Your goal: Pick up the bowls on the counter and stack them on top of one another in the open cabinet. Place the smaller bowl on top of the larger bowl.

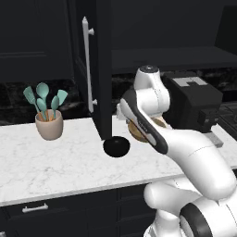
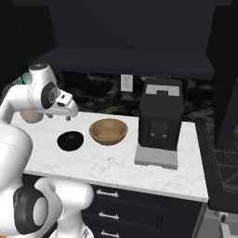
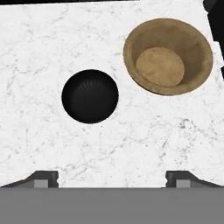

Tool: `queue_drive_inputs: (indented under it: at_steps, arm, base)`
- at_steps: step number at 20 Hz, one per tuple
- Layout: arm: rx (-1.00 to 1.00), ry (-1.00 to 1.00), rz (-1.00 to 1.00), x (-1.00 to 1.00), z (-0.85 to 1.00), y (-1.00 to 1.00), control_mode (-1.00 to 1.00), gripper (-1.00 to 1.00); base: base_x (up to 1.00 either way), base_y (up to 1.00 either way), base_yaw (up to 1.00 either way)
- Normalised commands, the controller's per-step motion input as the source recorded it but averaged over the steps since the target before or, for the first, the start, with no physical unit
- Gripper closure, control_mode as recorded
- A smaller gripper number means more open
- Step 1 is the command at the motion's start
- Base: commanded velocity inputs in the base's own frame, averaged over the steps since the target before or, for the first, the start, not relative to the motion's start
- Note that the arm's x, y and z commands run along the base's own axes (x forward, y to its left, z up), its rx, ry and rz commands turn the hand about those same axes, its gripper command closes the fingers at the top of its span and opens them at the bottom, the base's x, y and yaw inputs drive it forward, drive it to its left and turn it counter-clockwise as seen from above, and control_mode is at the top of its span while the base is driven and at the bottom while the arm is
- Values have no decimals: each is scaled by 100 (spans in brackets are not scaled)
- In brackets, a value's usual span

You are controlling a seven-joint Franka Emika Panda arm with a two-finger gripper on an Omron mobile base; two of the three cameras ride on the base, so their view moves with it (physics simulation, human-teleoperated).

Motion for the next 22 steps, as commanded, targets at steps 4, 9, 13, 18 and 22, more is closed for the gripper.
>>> queue_drive_inputs:
  at_steps: [4, 9, 13, 18, 22]
  arm:
    - [15, 3, -46, 0, -100, 21, -100, -100]
    - [8, 2, -47, -2, -100, 2, -100, -100]
    - [-3, 0, -33, 32, -79, 0, -100, -100]
    - [-2, -1, -4, 60, -17, -1, -100, -100]
    - [8, 5, 0, 51, -6, -20, -100, -100]
  base:
    - [0, 0, 0]
    - [0, 0, 0]
    - [0, 0, 0]
    - [0, 0, 0]
    - [0, 0, 0]
